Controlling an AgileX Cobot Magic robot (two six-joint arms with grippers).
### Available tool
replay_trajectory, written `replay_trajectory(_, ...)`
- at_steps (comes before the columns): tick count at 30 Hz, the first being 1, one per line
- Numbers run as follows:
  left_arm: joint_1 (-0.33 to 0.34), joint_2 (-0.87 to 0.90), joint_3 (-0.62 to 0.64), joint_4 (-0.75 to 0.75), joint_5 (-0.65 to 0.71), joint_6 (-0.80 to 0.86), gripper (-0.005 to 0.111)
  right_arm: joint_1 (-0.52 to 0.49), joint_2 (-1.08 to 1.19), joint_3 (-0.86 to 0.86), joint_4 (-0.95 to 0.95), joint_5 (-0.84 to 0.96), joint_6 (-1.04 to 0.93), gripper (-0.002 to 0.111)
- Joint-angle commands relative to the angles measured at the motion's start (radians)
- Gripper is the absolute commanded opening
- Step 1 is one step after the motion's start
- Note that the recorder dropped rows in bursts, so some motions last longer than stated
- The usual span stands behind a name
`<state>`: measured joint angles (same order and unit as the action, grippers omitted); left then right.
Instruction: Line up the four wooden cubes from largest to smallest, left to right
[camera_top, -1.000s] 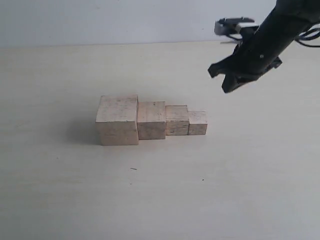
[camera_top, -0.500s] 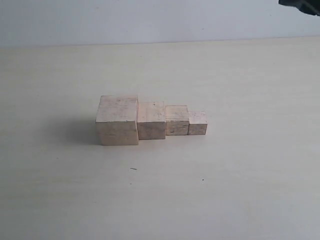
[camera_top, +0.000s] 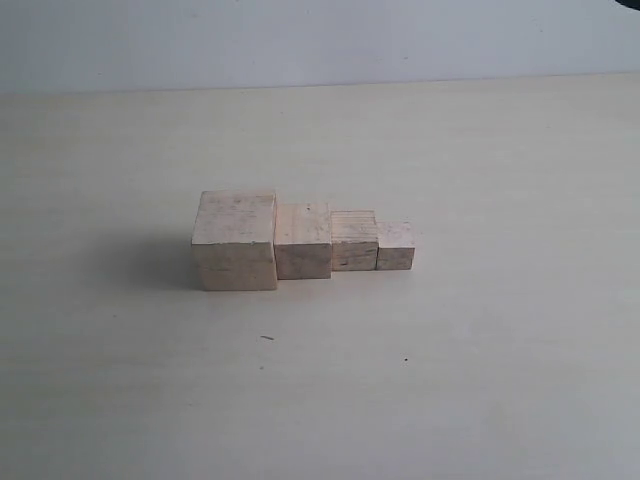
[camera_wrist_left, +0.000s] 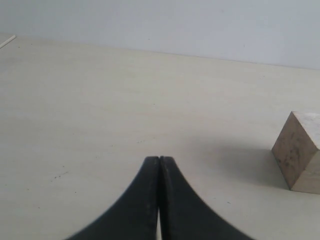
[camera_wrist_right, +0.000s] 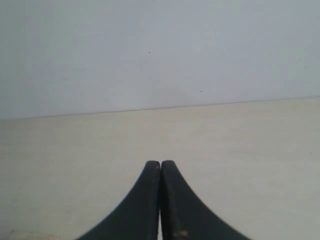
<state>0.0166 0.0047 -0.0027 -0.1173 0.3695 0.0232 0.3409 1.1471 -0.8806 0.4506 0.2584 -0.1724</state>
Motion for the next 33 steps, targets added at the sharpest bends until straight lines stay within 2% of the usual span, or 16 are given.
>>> replay_trajectory(1, -0.007, -0.005, 0.003, 0.002, -0.009, 0.0, 0.0, -0.004, -0.006, 0.006, -0.04, -0.023, -0.012, 0.0)
replay_trajectory(5, -0.007, -0.005, 0.003, 0.002, -0.009, 0.0, 0.0, -0.024, -0.026, 0.006, -0.151, 0.012, -0.012, 0.0)
replay_trajectory(11, -0.007, -0.005, 0.003, 0.002, -0.009, 0.0, 0.0, -0.169, -0.13, 0.029, -0.164, 0.184, -0.012, 0.0)
replay_trajectory(17, -0.007, -0.005, 0.003, 0.002, -0.009, 0.0, 0.0, -0.272, -0.317, 0.165, -0.212, 0.158, -0.02, 0.0)
replay_trajectory(22, -0.007, -0.005, 0.003, 0.002, -0.009, 0.0, 0.0, -0.341, -0.552, 0.365, -0.259, 0.071, -0.022, 0.0)
replay_trajectory(28, -0.007, -0.005, 0.003, 0.002, -0.009, 0.0, 0.0, -0.355, -0.831, 0.547, -0.295, 0.039, -0.022, 0.0)
replay_trajectory(33, -0.007, -0.005, 0.003, 0.002, -0.009, 0.0, 0.0, -0.355, -0.945, 0.631, -0.295, 0.04, -0.018, 0.0)
